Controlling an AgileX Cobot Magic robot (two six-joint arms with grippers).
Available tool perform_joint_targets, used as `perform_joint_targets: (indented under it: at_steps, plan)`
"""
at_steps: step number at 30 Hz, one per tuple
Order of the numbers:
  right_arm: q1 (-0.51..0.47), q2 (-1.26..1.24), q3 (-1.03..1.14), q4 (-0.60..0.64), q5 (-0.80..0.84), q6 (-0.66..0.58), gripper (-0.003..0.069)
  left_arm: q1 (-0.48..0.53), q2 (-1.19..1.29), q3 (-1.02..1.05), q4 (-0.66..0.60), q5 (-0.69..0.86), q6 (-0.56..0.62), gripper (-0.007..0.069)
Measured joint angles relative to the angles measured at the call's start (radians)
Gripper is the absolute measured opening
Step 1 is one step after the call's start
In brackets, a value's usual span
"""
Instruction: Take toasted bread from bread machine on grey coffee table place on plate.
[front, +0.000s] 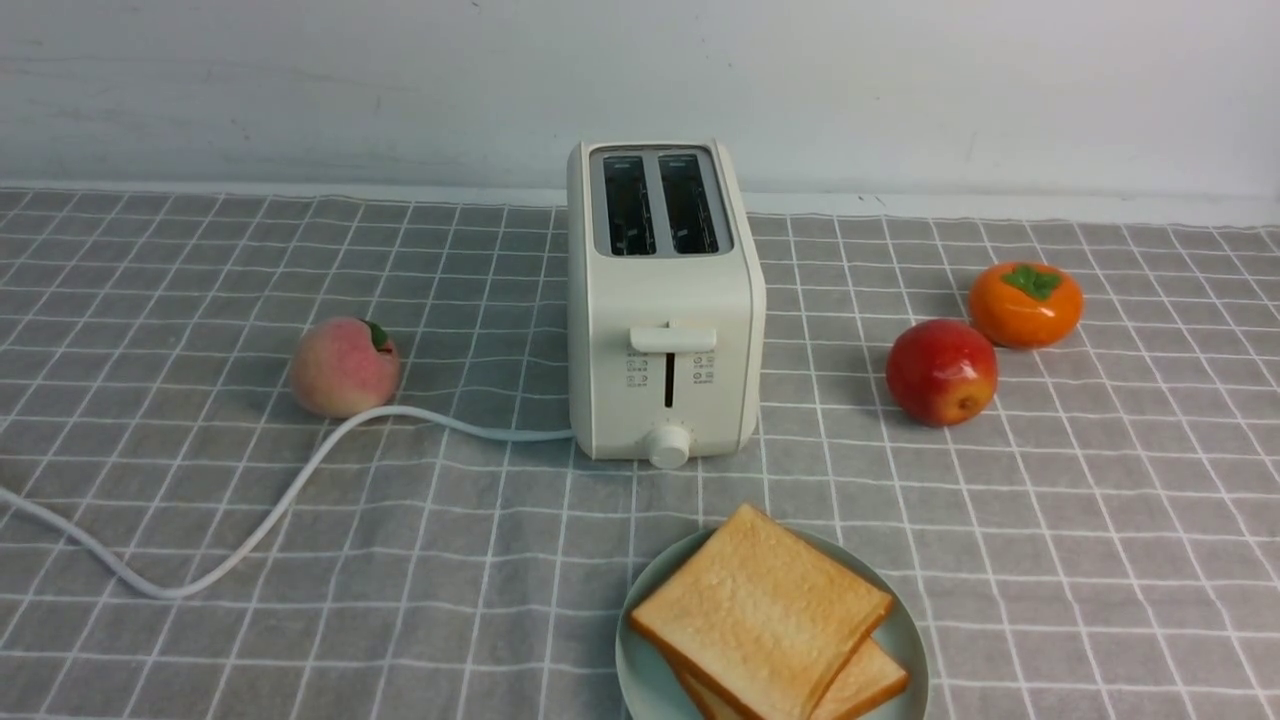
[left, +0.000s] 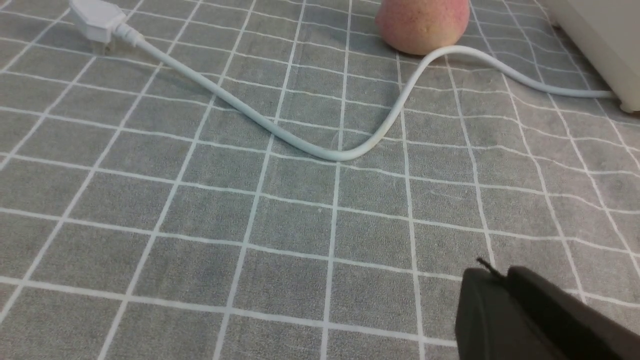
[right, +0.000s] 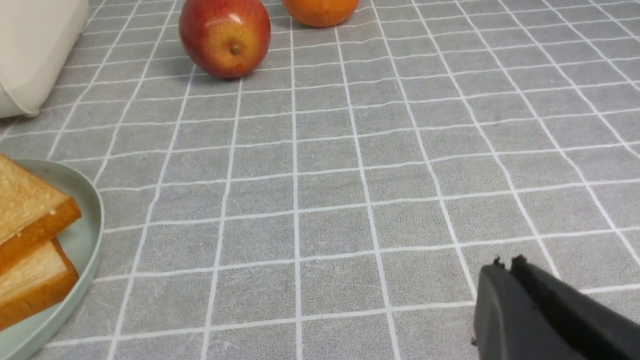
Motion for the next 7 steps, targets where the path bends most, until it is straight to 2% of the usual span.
perform_joint_targets:
  at_steps: [7]
  plan:
    - [0.0,0.0,0.0,0.0,-0.001,0.0,0.0025,0.0,0.0,0.0,0.0,0.0,0.0,0.0039]
